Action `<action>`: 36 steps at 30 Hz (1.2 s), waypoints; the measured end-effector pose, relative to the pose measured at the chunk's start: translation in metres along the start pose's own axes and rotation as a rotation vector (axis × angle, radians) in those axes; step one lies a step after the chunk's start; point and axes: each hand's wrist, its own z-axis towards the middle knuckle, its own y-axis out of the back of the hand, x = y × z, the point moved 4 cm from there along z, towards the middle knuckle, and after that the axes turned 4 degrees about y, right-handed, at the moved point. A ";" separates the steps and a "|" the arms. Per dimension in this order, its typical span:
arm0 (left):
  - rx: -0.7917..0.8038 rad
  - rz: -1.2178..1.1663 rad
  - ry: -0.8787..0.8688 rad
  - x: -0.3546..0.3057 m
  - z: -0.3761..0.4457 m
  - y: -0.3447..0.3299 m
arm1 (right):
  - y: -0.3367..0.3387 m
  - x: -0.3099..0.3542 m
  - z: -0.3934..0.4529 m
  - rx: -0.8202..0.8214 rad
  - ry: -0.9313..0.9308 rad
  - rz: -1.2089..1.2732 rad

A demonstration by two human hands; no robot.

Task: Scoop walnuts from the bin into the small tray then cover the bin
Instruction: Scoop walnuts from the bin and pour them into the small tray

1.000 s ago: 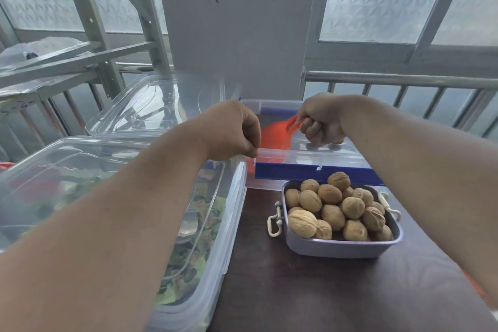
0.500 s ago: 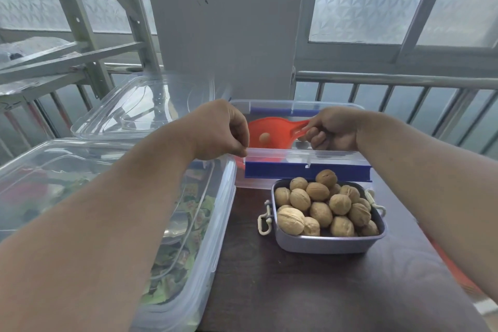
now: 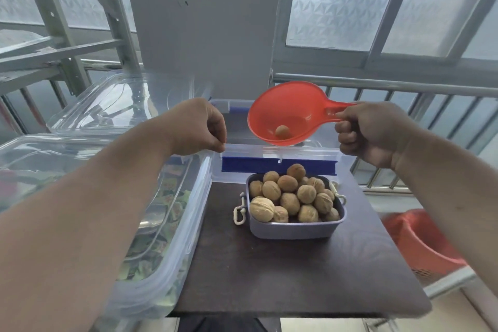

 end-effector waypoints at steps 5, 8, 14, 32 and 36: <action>-0.033 0.006 -0.002 0.002 0.001 -0.002 | 0.022 -0.004 -0.033 -0.037 0.123 0.058; -0.051 0.002 -0.008 0.000 0.000 -0.003 | 0.028 -0.005 -0.052 -0.054 0.220 0.052; -0.090 0.023 -0.016 -0.003 -0.001 -0.006 | 0.036 -0.016 -0.071 -0.132 0.375 -0.028; -0.046 0.031 -0.015 -0.005 0.000 -0.002 | 0.034 -0.040 -0.112 -0.164 0.825 -0.629; -0.026 0.025 -0.008 -0.005 -0.001 -0.002 | 0.033 -0.041 -0.112 -0.183 0.827 -0.627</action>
